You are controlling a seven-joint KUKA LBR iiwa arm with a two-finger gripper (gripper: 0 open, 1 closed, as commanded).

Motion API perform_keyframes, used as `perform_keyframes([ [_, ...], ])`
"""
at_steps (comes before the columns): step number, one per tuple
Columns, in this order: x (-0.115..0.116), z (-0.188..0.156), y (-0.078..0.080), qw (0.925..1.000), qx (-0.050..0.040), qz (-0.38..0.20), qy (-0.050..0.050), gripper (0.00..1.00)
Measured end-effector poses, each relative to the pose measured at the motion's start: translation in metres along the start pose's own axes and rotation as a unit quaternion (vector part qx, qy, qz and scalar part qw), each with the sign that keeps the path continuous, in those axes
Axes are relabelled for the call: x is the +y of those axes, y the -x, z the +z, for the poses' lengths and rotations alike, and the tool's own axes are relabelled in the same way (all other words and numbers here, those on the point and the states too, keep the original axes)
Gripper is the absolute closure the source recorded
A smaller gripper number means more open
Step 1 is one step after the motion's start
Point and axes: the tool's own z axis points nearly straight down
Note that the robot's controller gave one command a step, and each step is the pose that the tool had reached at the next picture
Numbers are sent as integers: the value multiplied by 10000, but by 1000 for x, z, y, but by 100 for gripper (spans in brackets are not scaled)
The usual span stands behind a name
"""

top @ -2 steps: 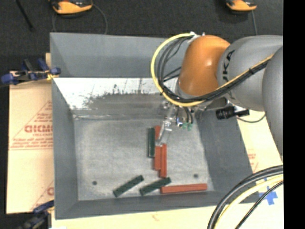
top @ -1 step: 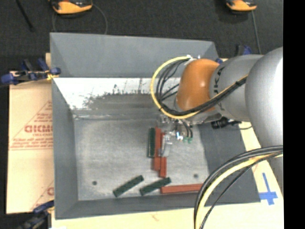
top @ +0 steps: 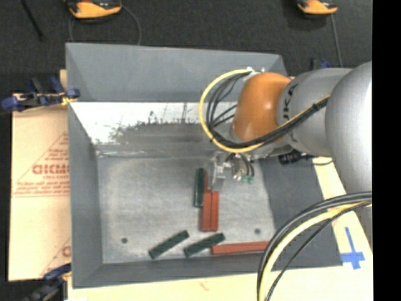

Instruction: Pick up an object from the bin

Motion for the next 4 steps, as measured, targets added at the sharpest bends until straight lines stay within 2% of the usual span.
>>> perform_keyframes([
  [1, 61, -2, -13, 9771, 41, 2127, 1, 100],
  [2, 59, 1, -14, 9774, 67, 2112, -25, 0],
  [3, 33, -54, -40, 9611, 81, 2762, -25, 0],
  [4, -28, 4, -67, 9593, 118, 2819, -61, 0],
])
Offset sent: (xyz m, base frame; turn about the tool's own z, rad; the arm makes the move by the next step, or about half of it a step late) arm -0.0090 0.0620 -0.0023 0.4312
